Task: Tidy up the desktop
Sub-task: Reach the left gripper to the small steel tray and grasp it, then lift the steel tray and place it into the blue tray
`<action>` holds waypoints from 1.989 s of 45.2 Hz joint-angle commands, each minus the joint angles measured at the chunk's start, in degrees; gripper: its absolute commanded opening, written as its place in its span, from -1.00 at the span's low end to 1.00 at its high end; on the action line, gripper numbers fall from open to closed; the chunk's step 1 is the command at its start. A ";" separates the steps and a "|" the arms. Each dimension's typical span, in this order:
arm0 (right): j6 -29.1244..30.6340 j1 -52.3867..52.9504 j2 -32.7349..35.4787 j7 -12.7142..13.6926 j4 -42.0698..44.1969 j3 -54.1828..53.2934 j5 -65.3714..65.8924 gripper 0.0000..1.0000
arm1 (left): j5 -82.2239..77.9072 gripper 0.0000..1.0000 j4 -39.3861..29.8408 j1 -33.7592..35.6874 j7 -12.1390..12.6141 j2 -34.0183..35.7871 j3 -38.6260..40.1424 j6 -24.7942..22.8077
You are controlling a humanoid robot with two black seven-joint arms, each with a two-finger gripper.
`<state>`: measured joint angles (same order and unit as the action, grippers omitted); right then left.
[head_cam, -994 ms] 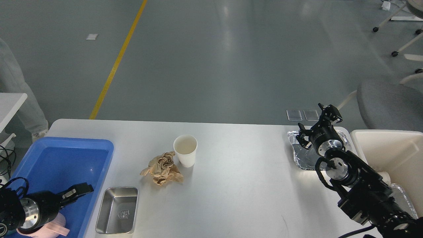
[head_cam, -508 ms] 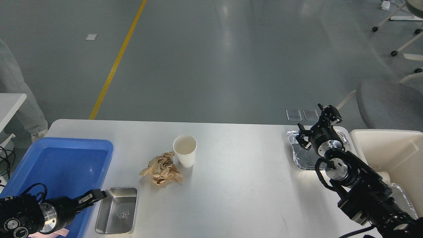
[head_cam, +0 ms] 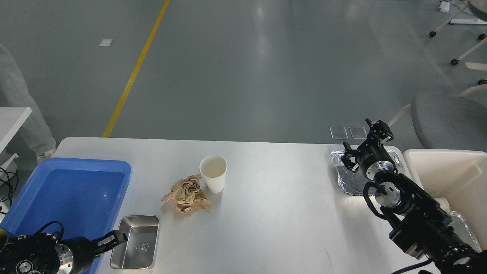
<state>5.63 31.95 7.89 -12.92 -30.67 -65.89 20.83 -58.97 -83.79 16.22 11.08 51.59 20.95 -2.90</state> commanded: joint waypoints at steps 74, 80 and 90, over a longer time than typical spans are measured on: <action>-1.15 0.22 -0.24 0.00 -0.27 0.06 0.09 1.00 | 16.43 -0.95 11.97 5.57 -7.74 26.45 21.24 -21.71; -1.15 0.13 -0.24 0.00 -0.27 0.06 0.09 1.00 | 16.88 -0.95 17.86 5.14 -8.80 24.70 20.88 -21.97; -1.15 -0.22 -0.24 0.00 -0.35 0.06 0.08 1.00 | 16.88 -0.95 26.12 4.96 -8.45 15.65 20.71 -21.27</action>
<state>4.48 31.89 7.64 -12.92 -30.95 -65.84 20.90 -42.09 -61.25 21.38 2.40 71.20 41.72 -24.85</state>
